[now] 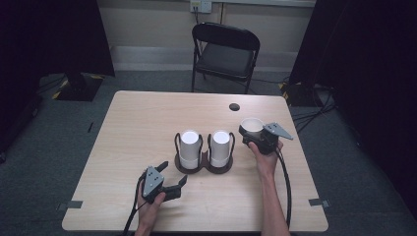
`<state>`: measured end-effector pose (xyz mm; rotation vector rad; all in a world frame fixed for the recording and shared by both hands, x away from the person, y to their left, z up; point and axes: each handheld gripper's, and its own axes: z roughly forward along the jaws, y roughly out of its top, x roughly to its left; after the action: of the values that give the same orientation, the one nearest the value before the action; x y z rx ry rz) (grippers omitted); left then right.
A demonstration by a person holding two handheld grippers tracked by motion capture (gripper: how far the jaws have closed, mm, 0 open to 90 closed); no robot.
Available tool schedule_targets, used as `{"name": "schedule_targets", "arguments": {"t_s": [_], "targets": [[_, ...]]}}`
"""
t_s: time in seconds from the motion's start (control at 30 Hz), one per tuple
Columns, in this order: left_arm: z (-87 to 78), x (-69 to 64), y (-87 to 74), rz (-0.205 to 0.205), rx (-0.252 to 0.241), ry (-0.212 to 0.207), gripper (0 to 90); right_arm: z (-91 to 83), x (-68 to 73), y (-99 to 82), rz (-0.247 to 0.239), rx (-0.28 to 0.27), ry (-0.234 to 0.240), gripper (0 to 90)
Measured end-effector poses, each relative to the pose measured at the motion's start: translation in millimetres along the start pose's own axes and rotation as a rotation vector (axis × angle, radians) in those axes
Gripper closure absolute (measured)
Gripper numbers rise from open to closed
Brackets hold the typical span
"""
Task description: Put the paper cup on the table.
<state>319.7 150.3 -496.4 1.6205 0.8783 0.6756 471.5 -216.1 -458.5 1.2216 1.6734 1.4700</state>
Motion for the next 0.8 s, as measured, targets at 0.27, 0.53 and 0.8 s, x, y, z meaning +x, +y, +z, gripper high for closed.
{"name": "schedule_targets", "arguments": {"t_s": [0.27, 0.53, 0.8], "targets": [[-3.9, -2.3, -1.9, 0.009, -0.043, 0.026, 15.7, 14.7, -4.0, -14.5, 0.008, 0.040, -0.018, 22.6], [-4.9, -2.3, -2.4, 0.005, -0.055, 0.035, 15.9, 20.0, -9.1, -21.1, 0.021, 0.081, -0.024, 21.6], [-5.6, -2.5, -2.7, 0.006, -0.059, 0.038, 16.4, 18.8, -10.4, -22.8, 0.022, 0.121, -0.020, 20.0]]}}
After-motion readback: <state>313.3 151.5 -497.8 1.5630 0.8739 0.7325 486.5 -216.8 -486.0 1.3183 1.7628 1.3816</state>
